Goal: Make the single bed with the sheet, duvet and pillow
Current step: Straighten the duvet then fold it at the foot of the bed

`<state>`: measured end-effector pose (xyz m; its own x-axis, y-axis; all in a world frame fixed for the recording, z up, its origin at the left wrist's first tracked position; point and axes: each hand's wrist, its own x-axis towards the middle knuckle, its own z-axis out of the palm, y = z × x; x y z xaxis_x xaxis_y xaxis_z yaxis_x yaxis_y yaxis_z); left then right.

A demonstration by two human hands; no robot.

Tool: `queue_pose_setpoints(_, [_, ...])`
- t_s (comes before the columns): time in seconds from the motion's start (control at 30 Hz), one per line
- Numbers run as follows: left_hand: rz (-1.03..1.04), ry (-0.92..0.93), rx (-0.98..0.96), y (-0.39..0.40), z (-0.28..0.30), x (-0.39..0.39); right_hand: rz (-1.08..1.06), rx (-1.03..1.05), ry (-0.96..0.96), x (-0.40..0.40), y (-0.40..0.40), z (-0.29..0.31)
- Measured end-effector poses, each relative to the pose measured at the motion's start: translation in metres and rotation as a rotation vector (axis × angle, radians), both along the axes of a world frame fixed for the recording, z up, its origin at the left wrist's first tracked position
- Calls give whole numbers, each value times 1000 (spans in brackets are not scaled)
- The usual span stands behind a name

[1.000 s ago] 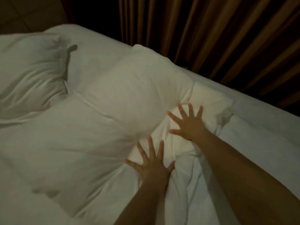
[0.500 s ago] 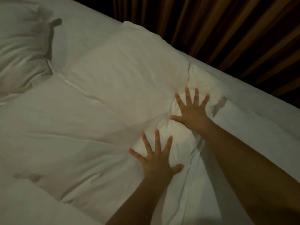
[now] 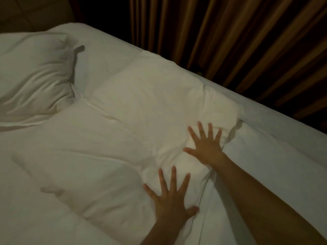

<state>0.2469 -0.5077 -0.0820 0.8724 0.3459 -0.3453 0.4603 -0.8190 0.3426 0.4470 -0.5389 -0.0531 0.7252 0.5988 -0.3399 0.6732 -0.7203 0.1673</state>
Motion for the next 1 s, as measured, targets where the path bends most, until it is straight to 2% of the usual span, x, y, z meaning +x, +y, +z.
queue_pose_setpoints(0.07, [-17,-7,19,-3,-3,-7,-93,2,-4,-3,-3,-4])
queue_pose_setpoints(0.23, [-54,36,42,-2,-4,2,-30,-28,-61,6,0,6])
queue_pose_setpoints(0.43, [-62,67,-16,0,17,75,-26,-48,-131,63,-7,33])
queue_pose_setpoints(0.5, [-42,-63,30,-6,14,102,-39,-74,-134,88,-10,43])
queue_pose_setpoints(0.57, [-42,-36,6,-13,6,130,-64,-63,-121,109,-8,46])
queue_pose_setpoints(0.67, [3,-125,174,-17,-8,177,-70,-31,-107,134,0,41])
queue_pose_setpoints(0.73, [31,-110,191,-16,-14,195,-94,-12,-56,148,3,37])
queue_pose_setpoints(0.83, [67,23,157,-15,-11,202,-124,17,7,162,1,24])
queue_pose_setpoints(1.0, [-2,38,266,-17,-20,202,-240,125,114,180,-9,12])
